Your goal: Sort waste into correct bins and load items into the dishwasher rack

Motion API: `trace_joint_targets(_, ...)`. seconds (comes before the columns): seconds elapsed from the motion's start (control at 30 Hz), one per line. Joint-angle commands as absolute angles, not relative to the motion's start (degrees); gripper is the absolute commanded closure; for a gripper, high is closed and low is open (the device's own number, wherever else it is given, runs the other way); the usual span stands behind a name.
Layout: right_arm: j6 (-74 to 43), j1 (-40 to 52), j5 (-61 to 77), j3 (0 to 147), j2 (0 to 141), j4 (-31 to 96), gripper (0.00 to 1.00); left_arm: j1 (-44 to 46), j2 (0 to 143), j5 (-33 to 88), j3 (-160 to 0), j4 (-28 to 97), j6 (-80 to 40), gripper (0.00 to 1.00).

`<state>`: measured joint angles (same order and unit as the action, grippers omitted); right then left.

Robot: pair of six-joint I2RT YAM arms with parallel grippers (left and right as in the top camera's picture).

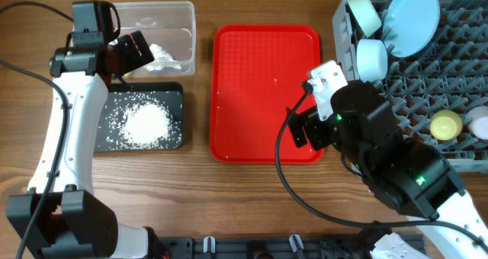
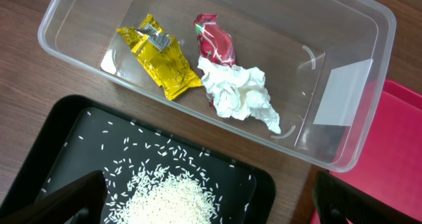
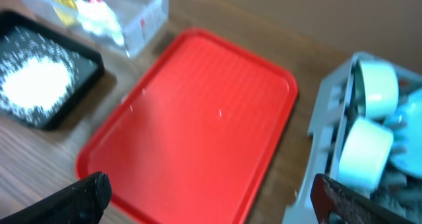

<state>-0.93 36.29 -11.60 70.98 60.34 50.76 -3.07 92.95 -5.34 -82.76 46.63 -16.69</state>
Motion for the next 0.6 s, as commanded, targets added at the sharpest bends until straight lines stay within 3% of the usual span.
trace_joint_targets(0.0,-3.9,33.0,-11.1,69.7,60.3,53.6,0.0,-3.4,91.8,-6.0,-82.8,46.5,-17.2,0.0)
trace_joint_targets(0.07,-1.9,29.6,-10.6,66.6,58.3,50.3,0.0,-3.4,91.8,-6.0,-82.8,46.5,-17.2,0.0)
trace_joint_targets(0.2,9.0,18.2,0.8,46.7,39.4,26.9,0.0,-3.4,91.8,-6.0,-82.8,46.5,-17.2,0.0)
trace_joint_targets(0.4,5.7,2.6,10.4,19.7,15.2,5.7,0.0,-3.4,91.8,-6.0,-82.8,46.5,-17.2,0.0)
trace_joint_targets(0.57,-1.5,0.3,10.4,5.4,4.8,-2.8,0.0,-3.4,91.8,-6.0,-82.8,46.5,-17.2,0.0)
